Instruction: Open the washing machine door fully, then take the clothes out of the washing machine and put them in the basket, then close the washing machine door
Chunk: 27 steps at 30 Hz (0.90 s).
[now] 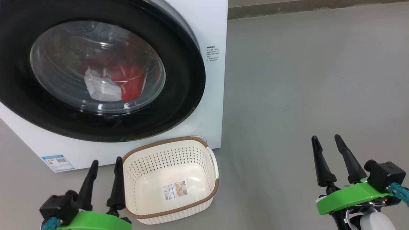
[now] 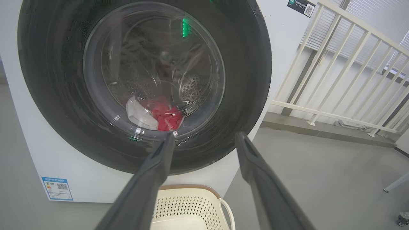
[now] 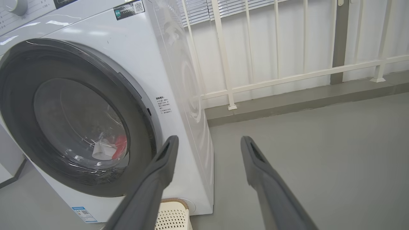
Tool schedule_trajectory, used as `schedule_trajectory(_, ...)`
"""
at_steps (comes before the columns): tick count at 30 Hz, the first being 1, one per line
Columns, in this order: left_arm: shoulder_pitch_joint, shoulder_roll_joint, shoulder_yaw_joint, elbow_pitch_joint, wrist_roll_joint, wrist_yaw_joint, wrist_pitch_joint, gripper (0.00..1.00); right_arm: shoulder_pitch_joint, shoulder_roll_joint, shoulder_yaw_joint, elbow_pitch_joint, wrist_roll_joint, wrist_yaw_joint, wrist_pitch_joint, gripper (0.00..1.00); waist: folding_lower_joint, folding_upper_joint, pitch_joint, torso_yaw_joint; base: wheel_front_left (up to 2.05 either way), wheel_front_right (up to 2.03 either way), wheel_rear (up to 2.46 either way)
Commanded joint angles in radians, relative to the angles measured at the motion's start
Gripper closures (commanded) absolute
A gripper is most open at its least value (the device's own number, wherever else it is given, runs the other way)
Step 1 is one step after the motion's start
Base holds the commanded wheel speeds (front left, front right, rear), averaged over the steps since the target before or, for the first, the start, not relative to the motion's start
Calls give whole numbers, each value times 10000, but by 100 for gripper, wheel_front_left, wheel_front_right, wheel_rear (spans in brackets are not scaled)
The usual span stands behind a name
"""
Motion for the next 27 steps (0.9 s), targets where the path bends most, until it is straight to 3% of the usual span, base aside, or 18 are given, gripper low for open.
schedule_trajectory(1,-496,213,228,-346,433,48,-191,0,-616,-141,271,-348,-499,-6,-167,0,0,0,-4,-16,0,0,0)
schedule_trajectory(22,-704,240,198,-665,2840,96,-785,0,-814,-192,460,-650,-2842,-7,-754,0,0,0,24,-145,0,0,0)
schedule_trajectory(27,-683,241,151,-666,2873,80,-795,0,-818,-193,464,-647,-2855,-7,-764,0,0,0,23,-177,0,0,0)
